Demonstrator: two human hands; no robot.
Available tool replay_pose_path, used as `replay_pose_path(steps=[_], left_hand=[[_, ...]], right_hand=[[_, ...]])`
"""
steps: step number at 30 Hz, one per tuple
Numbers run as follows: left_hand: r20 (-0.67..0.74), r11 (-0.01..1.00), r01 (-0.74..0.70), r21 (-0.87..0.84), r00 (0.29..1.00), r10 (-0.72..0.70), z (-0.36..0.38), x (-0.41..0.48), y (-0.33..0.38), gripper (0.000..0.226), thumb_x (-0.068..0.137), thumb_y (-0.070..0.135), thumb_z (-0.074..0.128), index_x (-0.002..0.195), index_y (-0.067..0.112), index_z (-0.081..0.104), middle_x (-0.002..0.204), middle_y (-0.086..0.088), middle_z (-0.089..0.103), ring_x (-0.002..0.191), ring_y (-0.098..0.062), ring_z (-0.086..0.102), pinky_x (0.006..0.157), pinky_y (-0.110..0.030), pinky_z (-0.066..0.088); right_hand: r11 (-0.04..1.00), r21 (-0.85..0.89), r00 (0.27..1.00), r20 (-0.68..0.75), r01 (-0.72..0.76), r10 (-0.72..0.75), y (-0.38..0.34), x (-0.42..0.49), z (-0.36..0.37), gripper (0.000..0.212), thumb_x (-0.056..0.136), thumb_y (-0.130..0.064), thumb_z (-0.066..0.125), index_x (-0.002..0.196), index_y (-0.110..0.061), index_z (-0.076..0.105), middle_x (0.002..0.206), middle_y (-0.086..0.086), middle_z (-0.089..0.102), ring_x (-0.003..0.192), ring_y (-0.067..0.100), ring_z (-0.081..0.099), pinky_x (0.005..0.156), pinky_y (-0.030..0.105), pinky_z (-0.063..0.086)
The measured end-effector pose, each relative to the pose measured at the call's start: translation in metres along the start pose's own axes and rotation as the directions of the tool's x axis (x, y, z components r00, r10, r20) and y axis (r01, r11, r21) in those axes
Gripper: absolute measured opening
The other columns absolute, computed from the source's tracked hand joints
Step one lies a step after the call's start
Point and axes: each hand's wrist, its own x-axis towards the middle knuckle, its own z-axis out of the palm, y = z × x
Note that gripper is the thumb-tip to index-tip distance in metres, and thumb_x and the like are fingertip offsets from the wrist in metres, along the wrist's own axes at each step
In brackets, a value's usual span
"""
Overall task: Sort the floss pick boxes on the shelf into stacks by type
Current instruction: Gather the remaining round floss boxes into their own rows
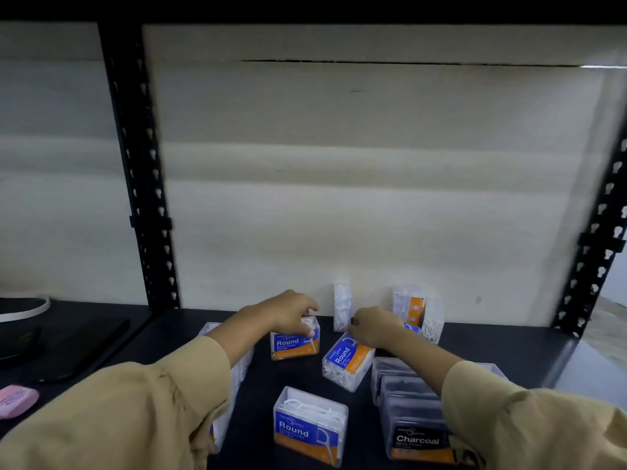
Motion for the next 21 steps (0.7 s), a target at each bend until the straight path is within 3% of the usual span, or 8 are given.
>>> replay_pose_path(steps=[2, 5, 8, 11, 14, 17, 21], left_hand=[[0.017, 1.000, 0.024, 0.013, 1.000, -0.024, -0.005, -0.005, -0.007, 0.065, 0.084, 0.027, 0.068, 0.141, 0.015, 0.039, 0.139, -0.009, 0.051, 0.122, -0.023, 0.053, 0.102, -0.034, 0.045], [0.040, 0.997, 0.061, 0.047, 0.997, -0.063, -0.012, -0.014, -0.017, 0.061, 0.084, 0.026, 0.068, 0.138, 0.013, 0.043, 0.135, -0.009, 0.054, 0.120, -0.022, 0.054, 0.100, -0.033, 0.045], [0.056, 0.994, 0.077, 0.073, 0.995, -0.081, -0.015, -0.020, -0.023, 0.055, 0.083, 0.025, 0.069, 0.133, 0.012, 0.048, 0.129, -0.007, 0.058, 0.115, -0.021, 0.055, 0.097, -0.033, 0.046], [0.051, 0.994, 0.071, 0.089, 0.996, -0.075, -0.012, -0.022, -0.024, 0.043, 0.083, 0.023, 0.068, 0.123, 0.011, 0.057, 0.123, -0.007, 0.062, 0.109, -0.021, 0.058, 0.092, -0.033, 0.047], [0.036, 0.993, 0.080, 0.083, 0.996, -0.084, -0.009, -0.023, -0.026, 0.037, 0.083, 0.022, 0.068, 0.118, 0.011, 0.060, 0.119, -0.007, 0.064, 0.106, -0.021, 0.059, 0.090, -0.034, 0.048], [0.020, 0.994, 0.089, 0.065, 0.996, -0.091, -0.008, -0.021, -0.028, 0.035, 0.082, 0.021, 0.068, 0.115, 0.011, 0.062, 0.115, -0.006, 0.066, 0.103, -0.022, 0.062, 0.088, -0.033, 0.049], [0.020, 0.994, 0.105, 0.011, 0.994, -0.106, -0.005, -0.020, -0.029, 0.032, 0.082, 0.016, 0.067, 0.113, 0.010, 0.062, 0.112, -0.009, 0.068, 0.097, -0.025, 0.067, 0.082, -0.031, 0.052]], right_hand=[[0.988, 0.008, 0.988, 0.013, 0.151, -0.151, 0.004, -0.001, -0.004, 0.027, 0.090, -0.018, 0.050, 0.116, -0.013, 0.056, 0.120, 0.010, 0.058, 0.105, 0.023, 0.056, 0.083, 0.031, 0.046], [0.942, 0.005, 0.928, 0.169, 0.336, -0.332, 0.008, -0.004, -0.011, 0.046, 0.083, -0.007, 0.057, 0.126, -0.020, 0.048, 0.130, 0.009, 0.048, 0.118, 0.025, 0.048, 0.099, 0.041, 0.044], [0.922, -0.055, 0.871, 0.353, 0.382, -0.340, 0.005, -0.010, -0.015, 0.063, 0.080, 0.001, 0.057, 0.136, -0.021, 0.037, 0.139, 0.010, 0.041, 0.127, 0.027, 0.041, 0.105, 0.043, 0.040], [0.923, -0.106, 0.859, 0.417, 0.370, -0.296, -0.002, -0.011, -0.019, 0.073, 0.080, 0.006, 0.056, 0.142, -0.019, 0.029, 0.146, 0.009, 0.034, 0.134, 0.027, 0.035, 0.108, 0.041, 0.037], [0.908, -0.133, 0.859, 0.403, 0.396, -0.316, -0.004, -0.008, -0.018, 0.071, 0.078, 0.004, 0.061, 0.139, -0.020, 0.035, 0.141, 0.010, 0.040, 0.130, 0.028, 0.039, 0.105, 0.042, 0.039], [0.917, -0.116, 0.880, 0.351, 0.381, -0.321, -0.008, -0.012, -0.018, 0.069, 0.073, 0.002, 0.069, 0.131, -0.019, 0.039, 0.128, 0.010, 0.045, 0.114, 0.024, 0.048, 0.091, 0.036, 0.044], [0.930, -0.033, 0.911, 0.217, 0.366, -0.350, -0.018, -0.025, -0.017, 0.057, 0.071, -0.010, 0.077, 0.114, -0.017, 0.041, 0.112, 0.006, 0.045, 0.097, 0.018, 0.042, 0.078, 0.029, 0.037]])
